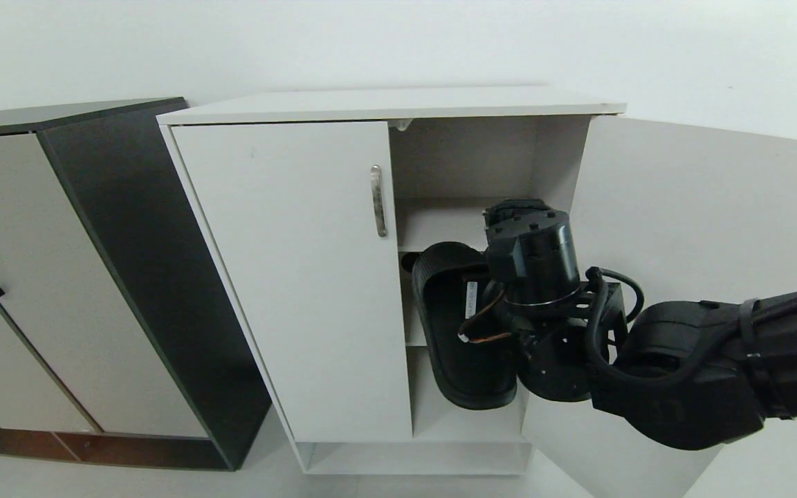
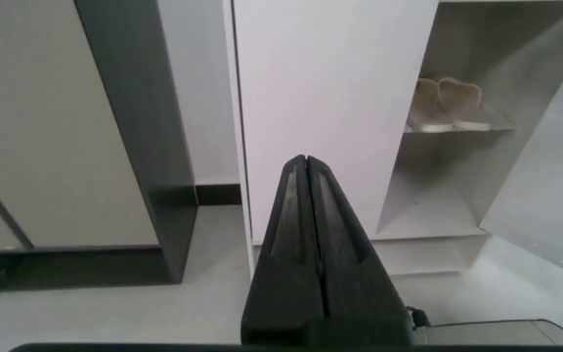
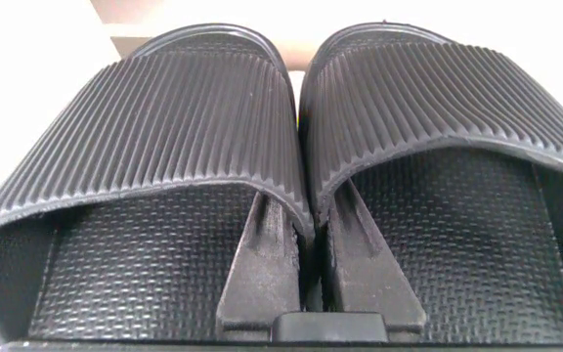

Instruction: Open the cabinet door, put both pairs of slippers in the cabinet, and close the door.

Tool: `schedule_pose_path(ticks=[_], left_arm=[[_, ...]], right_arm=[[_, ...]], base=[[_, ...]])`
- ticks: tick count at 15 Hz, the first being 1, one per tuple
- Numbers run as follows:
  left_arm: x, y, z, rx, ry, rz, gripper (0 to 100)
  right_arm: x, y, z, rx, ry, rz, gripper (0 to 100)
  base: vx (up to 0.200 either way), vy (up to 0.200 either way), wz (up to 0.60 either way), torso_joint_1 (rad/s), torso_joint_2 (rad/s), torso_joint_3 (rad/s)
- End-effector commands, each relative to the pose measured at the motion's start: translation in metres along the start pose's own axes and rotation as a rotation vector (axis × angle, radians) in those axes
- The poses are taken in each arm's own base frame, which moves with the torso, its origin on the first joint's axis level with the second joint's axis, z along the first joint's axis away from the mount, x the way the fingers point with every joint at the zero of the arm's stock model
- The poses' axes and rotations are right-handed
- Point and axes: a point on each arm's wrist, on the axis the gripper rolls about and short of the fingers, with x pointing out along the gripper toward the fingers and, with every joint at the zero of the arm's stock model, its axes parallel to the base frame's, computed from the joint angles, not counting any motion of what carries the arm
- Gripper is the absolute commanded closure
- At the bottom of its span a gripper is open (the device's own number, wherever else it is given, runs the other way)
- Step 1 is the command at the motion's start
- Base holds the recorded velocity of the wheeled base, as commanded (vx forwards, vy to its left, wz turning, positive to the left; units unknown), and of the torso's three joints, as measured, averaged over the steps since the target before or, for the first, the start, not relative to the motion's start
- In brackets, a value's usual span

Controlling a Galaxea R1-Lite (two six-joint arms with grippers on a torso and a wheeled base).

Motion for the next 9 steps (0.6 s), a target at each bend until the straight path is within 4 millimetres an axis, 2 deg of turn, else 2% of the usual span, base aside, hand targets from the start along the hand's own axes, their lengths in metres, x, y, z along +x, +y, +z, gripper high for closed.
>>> schedule_pose_path(ticks=[1, 8, 9], left_arm=[[0.0001, 0.0000, 0.0000, 0.000, 0.002, 0.001, 100], [0.0001, 0.0000, 0.0000, 0.000, 0.002, 0.001, 100], [0.0001, 0.0000, 0.0001, 0.000, 0.000, 0.002, 100]], right_arm=[[0.0005, -0.0010, -0.0044, -0.012, 0.008, -0.004, 100], [-0.0023, -0.0016, -0.0021, -0.012, -0.003, -0.010, 100], [-0.0023, -0.0013, -0.0035, -0.014, -0.001, -0.010, 100]], base=[[0.200, 0.000, 0.00, -0.017, 0.00, 0.007], [0.200, 0.000, 0.00, 0.002, 0.00, 0.004], [0.000, 0.000, 0.00, 0.000, 0.00, 0.000]])
